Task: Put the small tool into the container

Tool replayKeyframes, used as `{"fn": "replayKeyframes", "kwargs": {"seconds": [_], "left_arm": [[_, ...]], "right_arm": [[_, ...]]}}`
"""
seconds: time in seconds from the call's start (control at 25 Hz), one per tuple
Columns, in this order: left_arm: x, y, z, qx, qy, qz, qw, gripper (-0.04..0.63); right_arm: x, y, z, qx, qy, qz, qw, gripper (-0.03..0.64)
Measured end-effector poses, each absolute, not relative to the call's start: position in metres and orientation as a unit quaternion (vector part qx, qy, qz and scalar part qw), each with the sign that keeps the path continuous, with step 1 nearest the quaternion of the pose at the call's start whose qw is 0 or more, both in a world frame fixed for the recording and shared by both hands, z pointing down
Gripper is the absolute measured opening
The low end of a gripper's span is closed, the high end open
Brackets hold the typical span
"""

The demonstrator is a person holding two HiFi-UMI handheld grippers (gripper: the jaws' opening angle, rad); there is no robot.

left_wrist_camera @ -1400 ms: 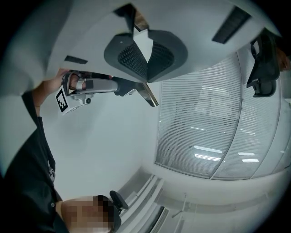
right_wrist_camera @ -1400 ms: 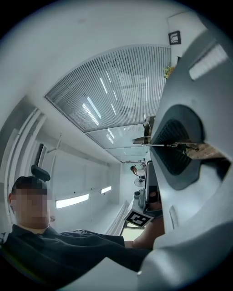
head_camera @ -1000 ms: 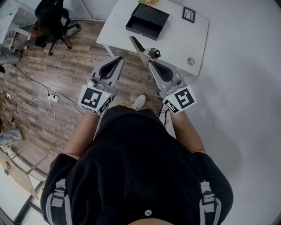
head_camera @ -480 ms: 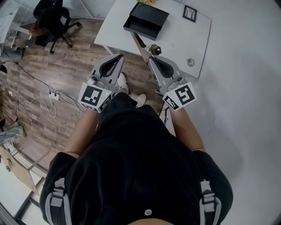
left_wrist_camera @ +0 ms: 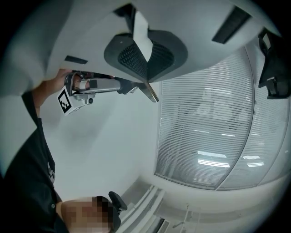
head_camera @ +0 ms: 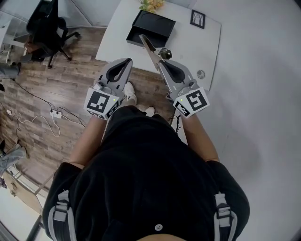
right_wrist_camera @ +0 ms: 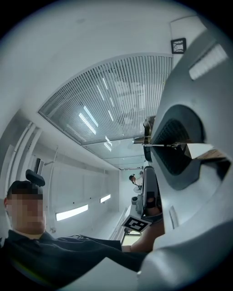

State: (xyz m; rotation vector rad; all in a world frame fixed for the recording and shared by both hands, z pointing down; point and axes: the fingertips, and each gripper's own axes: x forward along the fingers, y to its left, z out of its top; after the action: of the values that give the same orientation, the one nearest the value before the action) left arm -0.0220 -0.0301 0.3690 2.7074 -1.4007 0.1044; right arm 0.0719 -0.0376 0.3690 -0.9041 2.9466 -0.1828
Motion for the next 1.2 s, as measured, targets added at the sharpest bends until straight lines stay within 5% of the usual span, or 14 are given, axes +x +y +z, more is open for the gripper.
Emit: {"fn": "replayKeyframes", "kwargs": {"seconds": [1.2], "left_arm": [[-0.083,-0.206,0.403,0.933,-0.353,0.019,0.062,0.008]], "right_arm": [[-0.019,-0.206,0.419,-0.36,0.926,-0.075,-0.088,0.019]]}}
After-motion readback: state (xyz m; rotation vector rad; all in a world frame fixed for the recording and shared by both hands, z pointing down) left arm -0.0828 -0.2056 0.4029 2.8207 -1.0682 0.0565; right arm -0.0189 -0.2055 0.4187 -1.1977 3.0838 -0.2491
